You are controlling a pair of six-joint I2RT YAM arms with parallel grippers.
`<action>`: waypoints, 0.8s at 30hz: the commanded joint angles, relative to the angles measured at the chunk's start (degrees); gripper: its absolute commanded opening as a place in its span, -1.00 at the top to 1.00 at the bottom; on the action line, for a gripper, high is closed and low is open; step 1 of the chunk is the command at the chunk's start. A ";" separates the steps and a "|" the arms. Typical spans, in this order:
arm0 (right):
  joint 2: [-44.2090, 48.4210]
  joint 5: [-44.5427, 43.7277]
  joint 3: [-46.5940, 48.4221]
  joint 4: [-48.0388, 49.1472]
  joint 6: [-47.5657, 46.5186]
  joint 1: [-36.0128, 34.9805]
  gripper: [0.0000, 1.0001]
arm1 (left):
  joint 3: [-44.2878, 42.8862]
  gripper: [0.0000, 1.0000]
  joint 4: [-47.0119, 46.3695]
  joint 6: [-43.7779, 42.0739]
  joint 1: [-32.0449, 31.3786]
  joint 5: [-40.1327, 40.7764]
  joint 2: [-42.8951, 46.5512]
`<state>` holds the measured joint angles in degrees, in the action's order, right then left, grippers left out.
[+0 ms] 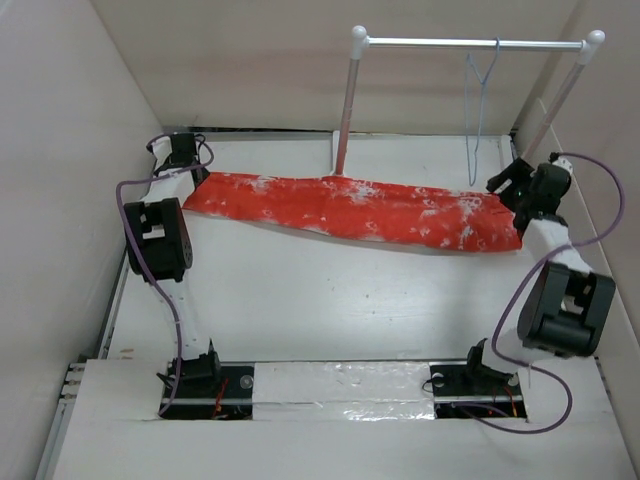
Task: Place the trousers on the hanger
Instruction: Fold the trousers at the center of the board.
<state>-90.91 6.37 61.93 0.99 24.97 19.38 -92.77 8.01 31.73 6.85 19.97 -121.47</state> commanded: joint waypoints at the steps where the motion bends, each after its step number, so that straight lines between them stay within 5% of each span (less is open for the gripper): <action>1: 8.80 -1.45 -12.76 8.74 1.66 -0.92 -0.61 | 3.99 -0.07 -1.17 0.79 0.44 -0.19 8.35; 11: 21.83 3.38 -39.68 19.83 3.60 2.16 -0.52 | 19.12 -0.39 0.42 2.46 2.99 -8.45 15.21; 21: 10.08 6.90 -37.59 23.60 3.32 3.83 -0.50 | 18.06 -0.39 -1.33 5.36 2.99 -12.41 9.33; 24: 10.93 5.41 -35.66 22.39 3.59 3.83 -0.19 | 17.54 -0.19 -2.73 6.15 2.99 -12.76 8.27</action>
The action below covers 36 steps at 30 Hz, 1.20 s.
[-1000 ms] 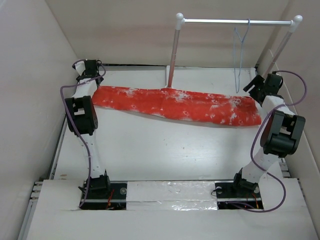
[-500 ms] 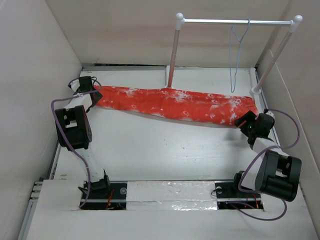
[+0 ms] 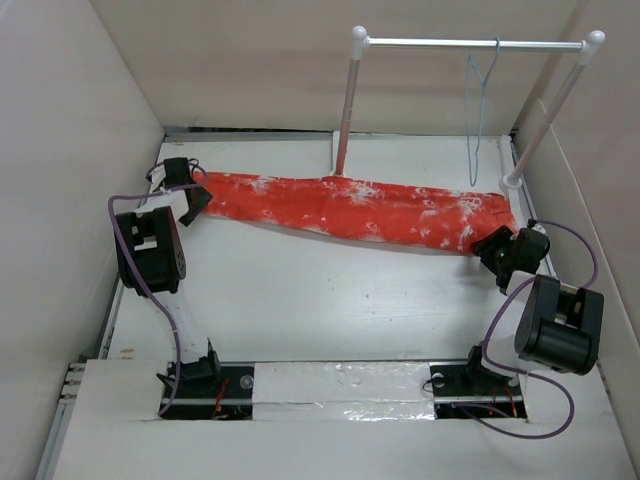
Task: Place the trousers on the hanger
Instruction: Fold the trousers at the center of the board.
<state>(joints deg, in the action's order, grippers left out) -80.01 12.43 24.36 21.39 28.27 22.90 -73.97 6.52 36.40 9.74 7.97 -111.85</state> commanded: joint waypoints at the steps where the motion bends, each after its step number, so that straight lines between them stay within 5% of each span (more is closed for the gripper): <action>1: 0.11 -0.74 3.05 1.64 0.29 0.31 -0.02 | -1.43 -0.09 -1.60 1.74 0.11 -1.02 -1.61; 3: 0.29 -1.96 3.68 1.20 0.82 -1.00 0.01 | -1.79 0.28 -2.74 2.00 0.11 -1.90 -2.14; 6: -1.55 -2.49 5.43 1.73 1.52 -1.01 0.15 | -2.75 0.49 -3.27 2.18 0.11 -2.25 -3.19; 7: -3.47 -2.49 5.96 1.90 1.70 -1.01 0.40 | -3.10 0.57 -3.19 2.09 0.11 -2.25 -3.46; 11: -5.34 -1.44 6.32 3.65 1.61 -1.01 0.86 | -4.07 1.00 -3.36 1.74 0.11 -1.47 -3.90; 23: 14.16 -6.99 -3.08 -3.10 -2.69 0.92 1.00 | 1.10 1.00 3.66 -2.38 0.11 8.10 3.47; 32: 38.74 -4.78 -11.35 -14.78 -5.86 4.34 1.00 | 17.70 1.00 9.90 -3.36 0.11 13.81 26.41; 36: 50.28 -3.29 -8.90 -29.52 -8.06 5.49 1.00 | 21.85 1.00 13.34 -1.69 0.11 15.50 37.20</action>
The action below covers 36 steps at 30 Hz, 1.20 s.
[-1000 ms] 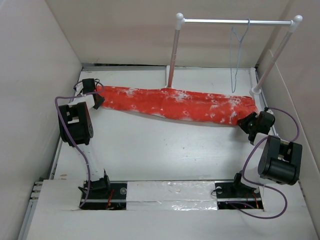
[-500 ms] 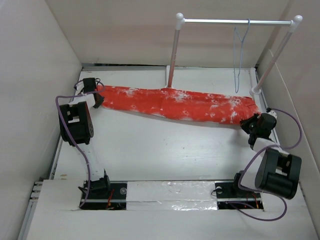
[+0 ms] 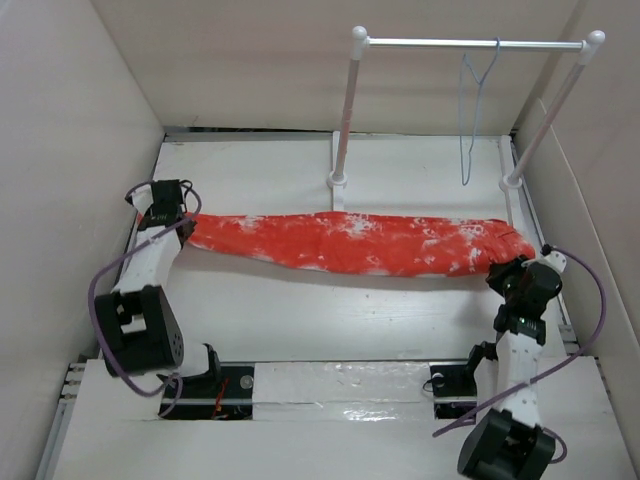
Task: Place the trousers on the hanger
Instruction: Fold the trousers at the center of the board.
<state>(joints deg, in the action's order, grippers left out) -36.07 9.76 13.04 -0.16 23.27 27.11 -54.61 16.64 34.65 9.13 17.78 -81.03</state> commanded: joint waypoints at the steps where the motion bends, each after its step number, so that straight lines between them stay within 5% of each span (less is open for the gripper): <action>1: 8.54 -0.53 3.65 -10.10 -3.40 1.28 1.00 | 3.80 1.00 3.05 0.85 0.72 5.77 8.33; 3: 13.81 0.78 4.01 -13.35 -3.40 1.28 0.98 | 6.52 0.74 1.90 1.55 0.72 5.51 12.89; 4: 14.80 1.14 3.58 -13.98 -3.40 1.28 0.77 | 6.79 0.51 1.81 1.99 0.72 5.34 14.05; 5: 15.41 1.66 3.14 -13.99 -3.58 1.28 0.47 | 6.80 -0.02 1.46 2.17 0.72 4.38 14.84; 6: 14.81 1.93 2.61 -13.03 -3.84 1.28 0.20 | 6.62 -0.18 1.20 1.91 0.72 3.76 16.25; 7: 13.67 1.23 2.43 -13.28 -3.93 1.28 -0.34 | 6.27 -0.27 0.94 1.47 0.72 3.32 16.78; 10: 6.67 -2.28 3.31 -12.49 -5.68 2.85 -0.97 | 5.74 -0.28 -0.91 -0.11 0.72 0.60 18.89; 15: -4.25 3.76 3.93 -5.31 -7.18 12.68 -1.00 | 7.06 0.02 -7.32 0.50 -5.42 -8.01 23.54; 16: -5.66 4.99 3.66 -4.42 -7.27 15.49 -1.00 | 7.32 0.07 -8.28 0.76 -6.83 -8.81 24.16; 17: -8.11 6.40 3.23 -3.28 -7.18 16.64 -1.00 | 7.93 0.35 -10.21 1.03 -10.58 -10.03 24.87; 21: -15.85 9.48 1.47 6.91 -5.61 19.81 -1.00 | 8.64 0.95 -13.21 2.69 -20.08 -10.40 25.05; 24: -23.65 13.35 2.17 13.14 -3.68 19.82 -0.80 | 10.75 1.00 -15.85 4.10 -27.72 -9.87 24.00; 27: -30.43 16.34 3.05 19.04 -2.18 19.82 -0.26 | 13.38 1.00 -18.66 5.07 -34.06 -5.66 22.50; 31: -29.77 18.89 0.50 27.31 0.11 16.50 0.94 | 15.23 1.00 -21.30 6.39 -48.37 3.37 18.38; 36: -11.34 13.73 -1.79 22.08 -1.29 -2.90 1.00 | 15.85 1.00 -23.15 9.99 -56.75 9.90 11.52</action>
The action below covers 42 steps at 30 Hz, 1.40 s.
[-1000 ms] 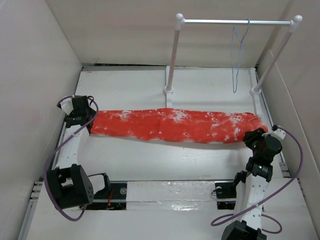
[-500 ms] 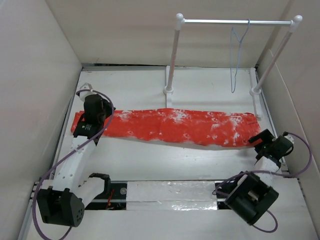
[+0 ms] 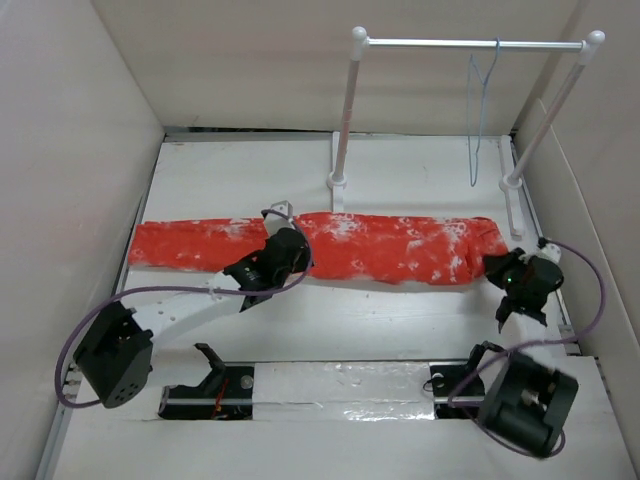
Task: Place the trousers on the hanger
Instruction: Fold the trousers at the center of the board.
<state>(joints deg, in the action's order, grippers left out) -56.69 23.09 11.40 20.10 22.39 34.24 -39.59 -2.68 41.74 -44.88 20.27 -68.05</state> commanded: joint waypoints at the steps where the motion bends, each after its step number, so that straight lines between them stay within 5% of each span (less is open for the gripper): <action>1: 13.32 -1.37 0.03 -0.30 -0.77 -13.72 1.00 | 0.92 1.00 -3.83 3.26 -3.36 8.37 -1.90; 6: 33.45 -11.22 7.04 -16.63 -2.79 -30.18 1.00 | 3.28 1.00 -4.00 5.02 -4.51 10.83 -3.49; 12: 34.45 -15.44 24.62 -28.60 -8.06 -37.74 1.00 | 7.16 1.00 -5.67 7.39 -4.51 10.93 -5.95; 26: 34.63 -11.76 38.60 -37.76 -13.77 -38.28 1.00 | 6.47 1.00 -14.98 11.00 -11.54 8.74 -17.28; 42: 15.92 4.24 60.05 -33.38 -11.06 -40.82 1.00 | -21.37 1.00 -15.08 10.04 -28.84 4.16 -45.05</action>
<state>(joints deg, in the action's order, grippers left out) -37.06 22.31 67.02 -21.82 9.21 -4.58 -56.86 -20.49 52.18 -70.35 29.32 -109.75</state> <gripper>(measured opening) 0.170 0.003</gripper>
